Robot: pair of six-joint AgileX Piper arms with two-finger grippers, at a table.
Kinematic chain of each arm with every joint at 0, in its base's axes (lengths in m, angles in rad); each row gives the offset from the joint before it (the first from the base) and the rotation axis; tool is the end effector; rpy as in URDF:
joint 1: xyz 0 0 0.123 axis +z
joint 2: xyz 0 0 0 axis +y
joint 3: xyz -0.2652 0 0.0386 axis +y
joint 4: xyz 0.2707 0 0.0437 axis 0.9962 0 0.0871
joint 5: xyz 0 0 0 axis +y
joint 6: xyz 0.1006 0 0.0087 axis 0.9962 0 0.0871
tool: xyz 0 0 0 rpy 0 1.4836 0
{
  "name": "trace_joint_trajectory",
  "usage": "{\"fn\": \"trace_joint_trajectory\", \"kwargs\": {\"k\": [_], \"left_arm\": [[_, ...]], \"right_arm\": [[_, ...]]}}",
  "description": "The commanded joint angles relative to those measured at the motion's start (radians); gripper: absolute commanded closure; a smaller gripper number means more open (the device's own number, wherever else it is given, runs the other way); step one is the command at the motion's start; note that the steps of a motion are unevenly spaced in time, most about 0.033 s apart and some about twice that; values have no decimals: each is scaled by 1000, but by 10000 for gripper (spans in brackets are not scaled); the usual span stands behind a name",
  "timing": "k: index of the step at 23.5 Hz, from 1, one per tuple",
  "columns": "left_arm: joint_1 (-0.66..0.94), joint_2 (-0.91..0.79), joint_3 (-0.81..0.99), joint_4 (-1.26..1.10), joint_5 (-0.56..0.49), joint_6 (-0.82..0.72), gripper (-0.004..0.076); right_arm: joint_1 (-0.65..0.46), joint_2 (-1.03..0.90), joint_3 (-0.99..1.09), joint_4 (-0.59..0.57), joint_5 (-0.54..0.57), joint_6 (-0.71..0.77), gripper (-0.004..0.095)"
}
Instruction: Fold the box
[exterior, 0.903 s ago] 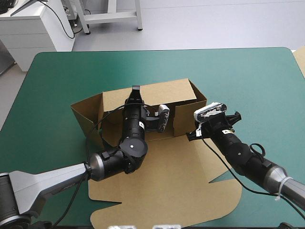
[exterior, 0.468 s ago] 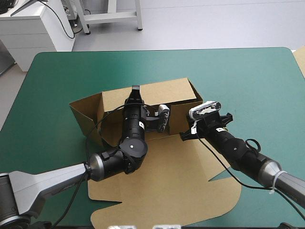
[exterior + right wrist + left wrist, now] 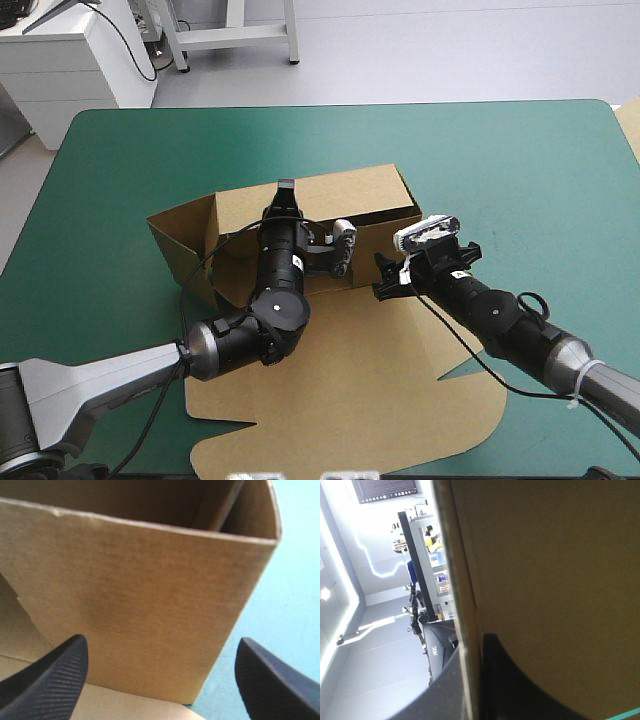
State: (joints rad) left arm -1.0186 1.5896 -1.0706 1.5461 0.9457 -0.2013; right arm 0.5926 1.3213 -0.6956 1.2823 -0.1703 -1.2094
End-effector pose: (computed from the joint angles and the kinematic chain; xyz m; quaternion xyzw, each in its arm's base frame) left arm 0.2549 -0.2576 0.2646 0.6062 0.5139 0.4548 0.4021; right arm 0.2620 0.1567 0.2195 -0.1807 0.8363 0.1005 0.5078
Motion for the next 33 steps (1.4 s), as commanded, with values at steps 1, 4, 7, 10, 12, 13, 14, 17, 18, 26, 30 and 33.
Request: {"fn": "trace_joint_trajectory", "kwargs": {"k": [1, 4, 7, 10, 12, 13, 14, 17, 18, 26, 30, 33], "left_arm": [[-9, -32, -23, 44, 3, 7, 731], [-9, -32, -23, 44, 3, 7, 731], [-9, -32, -23, 44, 7, 7, 731], [-9, -32, -23, 44, 9, 7, 731], [-9, -32, -23, 44, 11, 7, 731], [-9, -32, -23, 44, 11, 7, 731], [-9, -32, -23, 44, 11, 7, 731], [-9, -32, -23, 42, 11, 7, 731], [-9, -32, -23, 40, 11, 7, 731], [-9, -32, -23, 8, 13, 5, 731], [-9, -32, -23, 17, 23, -75, 716], [-9, -32, -23, 17, 29, -75, 591]], "right_arm": [[-6, -34, -30, -3, -63, -8, 140], [-6, -34, -30, -3, -112, -8, 140], [-6, -15, -48, -3, -112, 7, 140], [-6, 67, -127, -24, -126, 5, 140], [-6, 101, -161, -22, -130, 0, 141], [-6, 117, -175, -22, -134, 0, 141], [-6, 130, -185, -22, -140, 0, 141], [-6, 164, -199, -20, -154, 4, 144], [-6, 164, -199, -18, -160, 7, 160], [-6, 64, -195, 42, -121, 2, 929], [-6, 58, -187, 42, -75, 2, 929], [-6, 63, -187, 35, -79, -5, 929]]}}
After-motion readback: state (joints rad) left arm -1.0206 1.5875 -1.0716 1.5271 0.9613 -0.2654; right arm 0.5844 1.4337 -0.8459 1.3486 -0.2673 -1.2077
